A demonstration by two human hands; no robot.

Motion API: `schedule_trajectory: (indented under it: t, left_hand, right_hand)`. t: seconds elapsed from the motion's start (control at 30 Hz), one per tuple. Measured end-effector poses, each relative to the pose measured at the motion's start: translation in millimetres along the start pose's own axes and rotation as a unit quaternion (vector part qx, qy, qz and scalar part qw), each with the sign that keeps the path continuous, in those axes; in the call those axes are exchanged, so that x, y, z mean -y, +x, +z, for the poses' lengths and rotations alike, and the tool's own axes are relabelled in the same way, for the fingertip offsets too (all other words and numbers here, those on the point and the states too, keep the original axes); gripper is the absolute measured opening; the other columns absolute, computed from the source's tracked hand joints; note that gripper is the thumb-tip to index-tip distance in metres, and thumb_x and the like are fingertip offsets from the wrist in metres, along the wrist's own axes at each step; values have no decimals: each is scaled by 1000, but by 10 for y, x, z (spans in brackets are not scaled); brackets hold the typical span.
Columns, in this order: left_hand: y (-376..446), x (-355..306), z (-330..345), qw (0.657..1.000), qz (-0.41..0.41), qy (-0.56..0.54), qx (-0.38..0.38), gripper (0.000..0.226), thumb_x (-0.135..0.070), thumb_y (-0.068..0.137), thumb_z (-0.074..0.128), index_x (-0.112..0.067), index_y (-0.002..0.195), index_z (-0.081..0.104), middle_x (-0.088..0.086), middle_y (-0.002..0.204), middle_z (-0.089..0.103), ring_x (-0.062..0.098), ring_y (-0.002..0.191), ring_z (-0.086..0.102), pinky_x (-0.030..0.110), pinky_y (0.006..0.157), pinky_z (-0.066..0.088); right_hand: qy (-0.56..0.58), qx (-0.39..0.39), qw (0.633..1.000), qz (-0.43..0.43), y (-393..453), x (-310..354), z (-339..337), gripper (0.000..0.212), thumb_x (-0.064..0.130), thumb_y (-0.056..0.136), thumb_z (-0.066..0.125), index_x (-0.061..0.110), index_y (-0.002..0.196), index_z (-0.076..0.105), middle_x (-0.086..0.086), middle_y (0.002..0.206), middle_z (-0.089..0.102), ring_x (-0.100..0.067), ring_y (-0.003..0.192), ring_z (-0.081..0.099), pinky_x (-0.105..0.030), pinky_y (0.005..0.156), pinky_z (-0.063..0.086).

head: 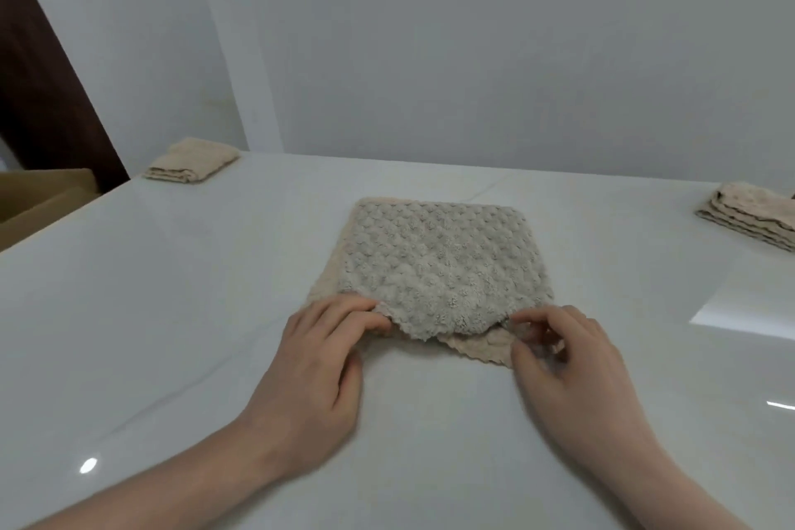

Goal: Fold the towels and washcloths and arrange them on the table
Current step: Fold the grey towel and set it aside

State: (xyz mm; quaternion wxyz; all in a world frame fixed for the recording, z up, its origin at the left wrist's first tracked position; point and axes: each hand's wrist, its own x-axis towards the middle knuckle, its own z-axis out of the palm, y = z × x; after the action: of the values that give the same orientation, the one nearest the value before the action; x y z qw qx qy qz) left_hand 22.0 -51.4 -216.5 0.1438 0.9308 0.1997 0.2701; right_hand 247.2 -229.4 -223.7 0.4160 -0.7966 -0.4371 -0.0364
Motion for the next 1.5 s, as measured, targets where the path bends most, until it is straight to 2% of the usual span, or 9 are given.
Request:
schedule_trajectory:
  t: [0.1, 0.2, 0.4, 0.53, 0.7, 0.83, 1.17, 1.3, 1.5]
  left_hand:
    - [-20, 22, 35, 1000, 0, 9, -23, 55, -12, 84, 49, -24, 137, 56, -16, 145, 46, 6, 138, 37, 21, 117, 21]
    - [-19, 23, 28, 999, 7, 15, -31, 61, -10, 83, 51, -17, 143, 53, -11, 152, 43, 10, 142, 35, 28, 120, 24]
    - [-28, -7, -17, 999, -2, 9, -51, 55, -10, 83, 50, -18, 136, 59, -10, 145, 48, 12, 135, 39, 26, 118, 26]
    - [-28, -29, -33, 999, -1, -9, -53, 37, -10, 81, 56, -27, 114, 59, -16, 120, 52, 8, 117, 45, 25, 107, 36]
    - [-39, -33, -29, 998, 38, -6, -39, 46, -15, 84, 55, -27, 128, 60, -16, 136, 49, 4, 130, 38, 13, 115, 19]
    - [-24, -34, -27, 997, 80, 8, -21, 56, -19, 87, 49, -30, 142, 52, -21, 148, 40, 1, 140, 27, 15, 119, 11]
    - [-8, -90, -63, 995, 82, 58, -17, 67, -24, 89, 38, -30, 156, 32, -18, 159, 28, 5, 146, 21, 32, 124, 19]
    - [215, -301, -289, 996, 51, 36, -69, 63, -19, 94, 39, -29, 156, 31, -17, 159, 27, 4, 146, 20, 28, 125, 12]
    - [644, -744, -940, 985, 91, 24, -147, 53, -17, 97, 47, -26, 150, 43, -12, 152, 42, 11, 135, 42, 35, 117, 32]
  right_hand:
    - [-42, 16, 999, -6, -15, 3, 19, 41, 27, 86, 72, 42, 123, 60, 23, 110, 54, -9, 107, 49, -24, 92, 39]
    - [-91, 17, 996, -7, -23, 8, 57, 43, 37, 88, 70, 38, 130, 62, 18, 117, 56, -12, 112, 47, -23, 96, 38]
    - [-66, -6, 997, 34, 0, 22, 9, 15, 40, 85, 73, 38, 99, 67, 17, 86, 61, -16, 93, 55, -25, 78, 41]
    - [-36, -21, 997, 60, 18, 67, -6, 19, 48, 76, 76, 36, 85, 64, 9, 75, 60, -12, 78, 59, -27, 66, 43]
    - [-80, -26, 996, 18, -72, 163, -8, 34, 60, 73, 75, 43, 100, 62, 19, 90, 53, -5, 91, 53, -24, 79, 45]
    - [-106, -26, 994, -19, -69, 177, -8, 45, 62, 74, 73, 44, 114, 64, 25, 98, 48, -4, 101, 48, -23, 86, 42]
    - [-131, -28, 991, -21, -102, 176, 3, 60, 71, 76, 59, 39, 126, 67, 27, 105, 52, -4, 106, 49, -24, 97, 43]
    - [-129, -18, 991, 9, -99, 238, -20, 78, 78, 73, 53, 39, 140, 57, 22, 120, 56, -12, 117, 50, -33, 103, 43]
    - [-30, -53, 998, 16, -70, 845, -227, 78, 73, 79, 64, 44, 147, 42, 22, 141, 49, -9, 134, 41, -38, 113, 39]
